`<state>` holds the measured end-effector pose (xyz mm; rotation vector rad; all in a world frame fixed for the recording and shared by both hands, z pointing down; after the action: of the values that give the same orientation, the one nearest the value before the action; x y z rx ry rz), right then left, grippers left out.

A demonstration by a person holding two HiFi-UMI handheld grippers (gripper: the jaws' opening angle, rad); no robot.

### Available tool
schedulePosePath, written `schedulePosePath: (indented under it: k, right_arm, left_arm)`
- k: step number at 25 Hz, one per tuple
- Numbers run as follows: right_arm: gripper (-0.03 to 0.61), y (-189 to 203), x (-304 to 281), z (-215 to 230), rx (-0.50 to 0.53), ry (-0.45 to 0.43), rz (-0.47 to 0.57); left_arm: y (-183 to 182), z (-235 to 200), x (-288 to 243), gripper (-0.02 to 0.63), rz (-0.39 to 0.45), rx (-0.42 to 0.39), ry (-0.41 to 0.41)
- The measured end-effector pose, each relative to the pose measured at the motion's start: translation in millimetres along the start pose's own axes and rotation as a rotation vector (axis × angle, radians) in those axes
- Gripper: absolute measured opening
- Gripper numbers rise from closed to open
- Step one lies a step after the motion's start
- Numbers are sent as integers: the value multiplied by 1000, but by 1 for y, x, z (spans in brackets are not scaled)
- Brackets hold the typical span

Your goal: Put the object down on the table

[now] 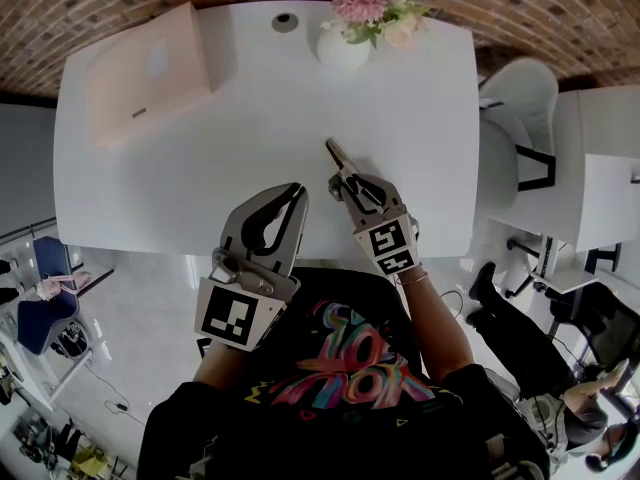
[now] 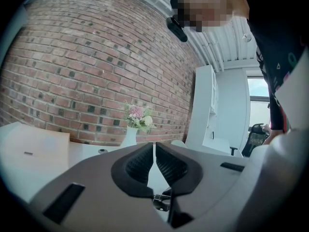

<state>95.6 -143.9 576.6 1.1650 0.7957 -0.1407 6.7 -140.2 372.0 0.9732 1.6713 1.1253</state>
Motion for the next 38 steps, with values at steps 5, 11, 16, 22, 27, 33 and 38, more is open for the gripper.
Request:
schedulePosePath:
  k: [5, 11, 16, 22, 27, 33, 38]
  right_arm:
    - [120, 4, -3, -2, 33, -11, -22]
    - [144, 5, -5, -5, 5, -32, -15]
    - [155, 7, -6, -6, 10, -37, -14]
    - [173, 10, -10, -11, 69, -16, -19]
    - [175, 12, -12, -11, 54, -7, -10]
    - [175, 7, -9, -11, 22, -21, -10]
    - [179, 5, -9, -12, -11, -27, -6]
  left_arm:
    - [0, 1, 0, 35, -1, 0, 4]
    - [1, 0, 0, 35, 1, 6, 1]
    - [3, -1, 1, 35, 0, 7, -8]
    - [1, -3, 1, 35, 10, 7, -22]
    - [10, -5, 4, 35, -17, -50, 0]
    - [0, -5, 1, 35, 13, -12, -18]
    - [-4, -4, 3, 35, 43, -56, 9]
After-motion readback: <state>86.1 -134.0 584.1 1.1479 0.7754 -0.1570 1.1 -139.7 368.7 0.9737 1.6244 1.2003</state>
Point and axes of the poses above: the fingertips, and each gripper's own axes: x backward along the fingers, z to its right, y out of its underside, the point moved 1 cm from there along x, backward along the fingers, and after that the axes turned 14 degrees about -y, right-handed, at the moved point
